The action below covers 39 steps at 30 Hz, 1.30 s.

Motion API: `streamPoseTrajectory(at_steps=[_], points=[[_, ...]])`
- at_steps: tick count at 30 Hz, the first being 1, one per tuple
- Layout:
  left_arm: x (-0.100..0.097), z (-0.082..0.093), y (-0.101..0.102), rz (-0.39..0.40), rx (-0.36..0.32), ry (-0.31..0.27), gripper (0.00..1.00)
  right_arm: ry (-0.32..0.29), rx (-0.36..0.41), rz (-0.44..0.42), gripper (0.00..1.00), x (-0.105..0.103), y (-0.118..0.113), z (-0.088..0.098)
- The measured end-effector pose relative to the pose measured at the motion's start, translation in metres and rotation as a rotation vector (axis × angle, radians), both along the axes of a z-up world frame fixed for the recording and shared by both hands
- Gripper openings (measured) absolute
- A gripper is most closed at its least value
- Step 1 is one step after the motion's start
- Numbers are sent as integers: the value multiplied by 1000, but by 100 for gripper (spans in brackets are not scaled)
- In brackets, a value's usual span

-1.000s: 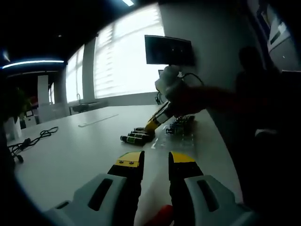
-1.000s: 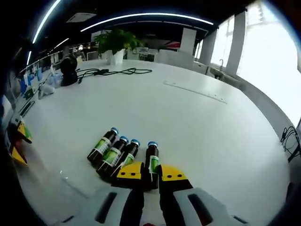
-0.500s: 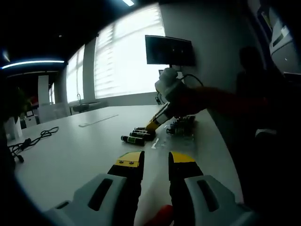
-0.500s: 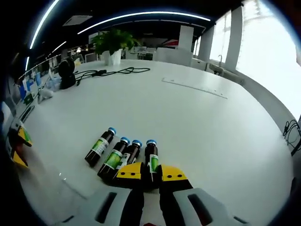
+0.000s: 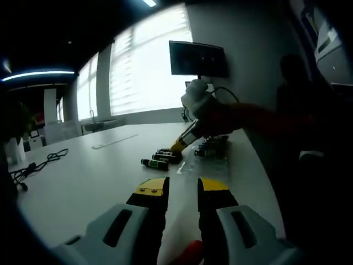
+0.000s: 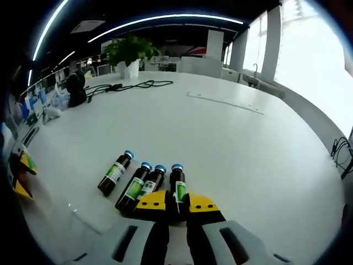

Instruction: Grip medicine bottles put into box

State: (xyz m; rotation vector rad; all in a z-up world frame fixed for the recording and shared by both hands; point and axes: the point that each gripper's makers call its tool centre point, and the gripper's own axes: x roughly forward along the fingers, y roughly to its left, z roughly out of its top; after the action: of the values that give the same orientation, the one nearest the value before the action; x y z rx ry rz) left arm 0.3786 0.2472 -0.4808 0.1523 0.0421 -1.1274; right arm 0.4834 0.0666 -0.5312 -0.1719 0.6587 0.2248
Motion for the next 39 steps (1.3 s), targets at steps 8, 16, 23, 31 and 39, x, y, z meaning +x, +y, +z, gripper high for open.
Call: streamPoseTrajectory(at_steps=[8, 16, 23, 31, 39], points=[[1, 0, 1, 3, -1, 2, 14, 0, 4, -1, 7, 0, 0, 0], [1, 0, 1, 5, 0, 0, 14, 7, -3, -8, 8, 2, -2, 0], [1, 0, 0, 2, 1, -1, 14, 7, 3, -13, 10, 4, -3, 0], [1, 1, 0, 5, -1, -1, 14, 12, -5, 0, 7, 4, -1, -1], [1, 1, 0, 4, -3, 1, 14, -3, -32, -9, 7, 4, -4, 1]])
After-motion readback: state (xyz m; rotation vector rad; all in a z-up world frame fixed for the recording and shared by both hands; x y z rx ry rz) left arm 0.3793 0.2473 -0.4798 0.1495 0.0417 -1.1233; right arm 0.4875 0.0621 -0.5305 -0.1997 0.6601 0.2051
